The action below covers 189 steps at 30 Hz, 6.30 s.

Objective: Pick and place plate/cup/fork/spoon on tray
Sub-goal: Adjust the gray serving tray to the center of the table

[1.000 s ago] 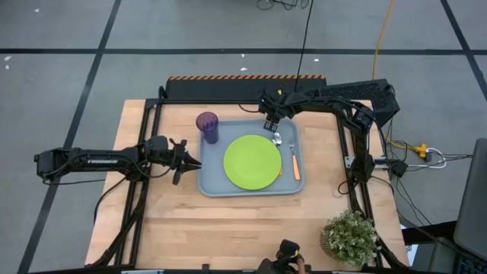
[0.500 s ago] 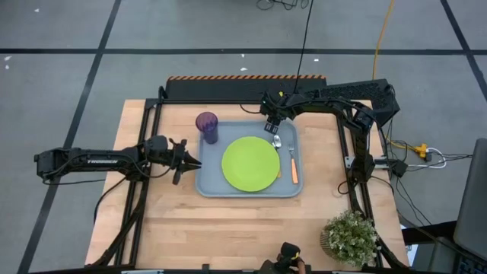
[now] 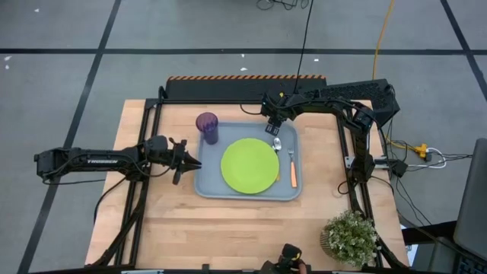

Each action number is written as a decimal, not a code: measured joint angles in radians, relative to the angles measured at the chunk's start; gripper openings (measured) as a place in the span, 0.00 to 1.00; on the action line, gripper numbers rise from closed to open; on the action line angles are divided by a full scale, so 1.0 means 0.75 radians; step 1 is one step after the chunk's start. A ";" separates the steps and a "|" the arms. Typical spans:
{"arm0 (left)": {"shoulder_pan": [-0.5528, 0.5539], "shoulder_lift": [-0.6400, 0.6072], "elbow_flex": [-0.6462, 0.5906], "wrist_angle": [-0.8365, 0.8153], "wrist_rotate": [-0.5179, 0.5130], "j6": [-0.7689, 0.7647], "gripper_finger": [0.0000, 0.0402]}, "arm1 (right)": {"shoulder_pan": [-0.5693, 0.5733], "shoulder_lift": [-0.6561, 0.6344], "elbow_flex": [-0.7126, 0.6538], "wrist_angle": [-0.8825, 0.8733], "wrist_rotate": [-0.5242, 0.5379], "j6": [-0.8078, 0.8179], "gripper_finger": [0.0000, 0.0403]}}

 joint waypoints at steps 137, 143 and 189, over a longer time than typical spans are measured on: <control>-0.458 0.551 0.588 -1.069 -0.693 -0.499 0.18 | -0.045 -0.364 -0.524 0.438 -0.069 0.139 0.33; -0.507 0.551 0.588 -1.017 -0.661 -0.500 0.18 | -0.045 -0.364 -0.524 0.444 -0.069 0.164 0.33; -0.732 0.551 0.589 -0.808 -0.617 -0.477 0.18 | 0.001 -0.362 -0.557 0.471 -0.175 0.170 0.33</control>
